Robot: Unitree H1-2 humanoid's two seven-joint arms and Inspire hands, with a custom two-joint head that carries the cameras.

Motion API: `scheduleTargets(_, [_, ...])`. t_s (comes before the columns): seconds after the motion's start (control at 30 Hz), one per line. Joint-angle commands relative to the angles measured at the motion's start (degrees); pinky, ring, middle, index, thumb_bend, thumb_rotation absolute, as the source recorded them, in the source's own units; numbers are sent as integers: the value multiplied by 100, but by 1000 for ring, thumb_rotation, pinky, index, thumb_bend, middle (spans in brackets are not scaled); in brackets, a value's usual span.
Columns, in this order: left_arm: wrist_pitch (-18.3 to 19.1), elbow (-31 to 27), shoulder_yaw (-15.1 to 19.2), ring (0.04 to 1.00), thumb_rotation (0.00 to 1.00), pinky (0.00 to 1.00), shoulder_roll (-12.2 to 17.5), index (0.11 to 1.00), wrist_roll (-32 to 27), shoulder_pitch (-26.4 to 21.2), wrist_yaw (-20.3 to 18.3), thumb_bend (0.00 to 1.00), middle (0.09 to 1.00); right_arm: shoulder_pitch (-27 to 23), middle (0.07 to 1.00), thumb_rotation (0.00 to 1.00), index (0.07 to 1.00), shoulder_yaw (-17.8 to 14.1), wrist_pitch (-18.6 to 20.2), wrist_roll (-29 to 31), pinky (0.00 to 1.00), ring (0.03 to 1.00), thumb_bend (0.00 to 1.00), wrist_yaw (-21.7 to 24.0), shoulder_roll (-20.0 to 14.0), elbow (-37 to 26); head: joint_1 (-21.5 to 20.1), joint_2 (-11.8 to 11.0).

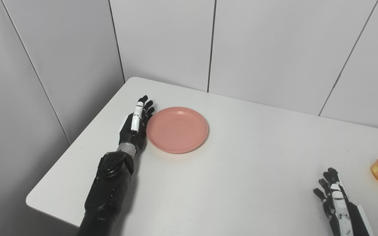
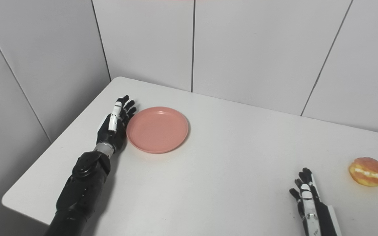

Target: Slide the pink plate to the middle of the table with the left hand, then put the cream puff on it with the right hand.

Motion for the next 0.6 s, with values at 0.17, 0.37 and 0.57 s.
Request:
scheduleTargets(0.17, [172,242,-456,965,1000,975,-382,954,37,17,-357,366,962,-99,1000,1000,1000,24,-90,-11,1000,996,165,-19,73,-182,-130,66])
scheduleTargets(0.37, [181,177,-644,940,1000,936,-454,930,134,56,-332,387,937,-115,1000,1000,1000,40,-27,-21,1000,1000,160,-24,102,-207,-285,132])
scheduleTargets(0.57, [245,64,-781,935,1000,929,-555,925,237,112,-446,403,933,-146,1000,1000,1000,37,-71,53,1000,1000,144,15,121,-141,-406,172])
